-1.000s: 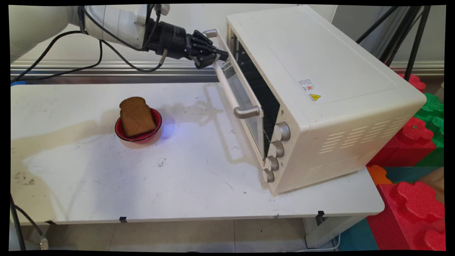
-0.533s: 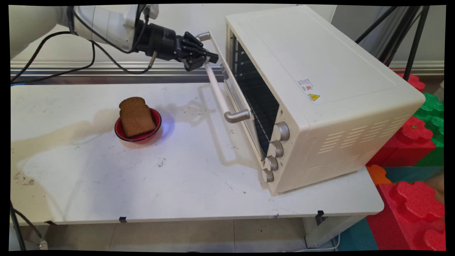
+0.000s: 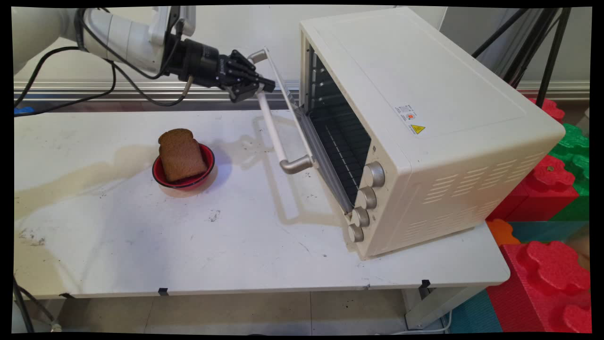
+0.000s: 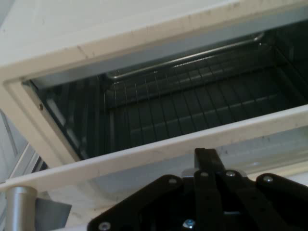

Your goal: Open the oven

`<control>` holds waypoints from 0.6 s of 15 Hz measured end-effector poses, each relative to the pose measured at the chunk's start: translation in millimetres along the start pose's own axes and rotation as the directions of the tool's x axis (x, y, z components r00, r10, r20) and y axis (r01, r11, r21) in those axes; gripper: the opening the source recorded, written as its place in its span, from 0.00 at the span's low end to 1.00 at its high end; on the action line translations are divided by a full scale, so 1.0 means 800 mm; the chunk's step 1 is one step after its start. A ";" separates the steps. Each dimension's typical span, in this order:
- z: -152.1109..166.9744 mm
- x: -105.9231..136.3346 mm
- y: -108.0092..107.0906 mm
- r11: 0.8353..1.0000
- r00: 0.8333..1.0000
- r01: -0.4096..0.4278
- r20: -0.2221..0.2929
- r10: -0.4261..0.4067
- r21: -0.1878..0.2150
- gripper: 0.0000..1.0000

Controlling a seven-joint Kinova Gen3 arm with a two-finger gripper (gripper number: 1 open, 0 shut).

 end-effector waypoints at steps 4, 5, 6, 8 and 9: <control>-0.012 -0.016 0.003 1.000 1.000 -0.014 0.023 0.014 -0.012 0.00; -0.013 -0.019 0.004 1.000 1.000 -0.015 0.027 0.016 -0.014 0.00; -0.015 -0.023 0.005 1.000 0.999 -0.017 0.032 0.018 -0.017 0.00; -0.018 -0.029 0.007 1.000 0.999 -0.019 0.040 0.020 -0.022 0.00; -0.021 -0.034 0.008 0.999 0.999 -0.020 0.046 0.021 -0.025 0.00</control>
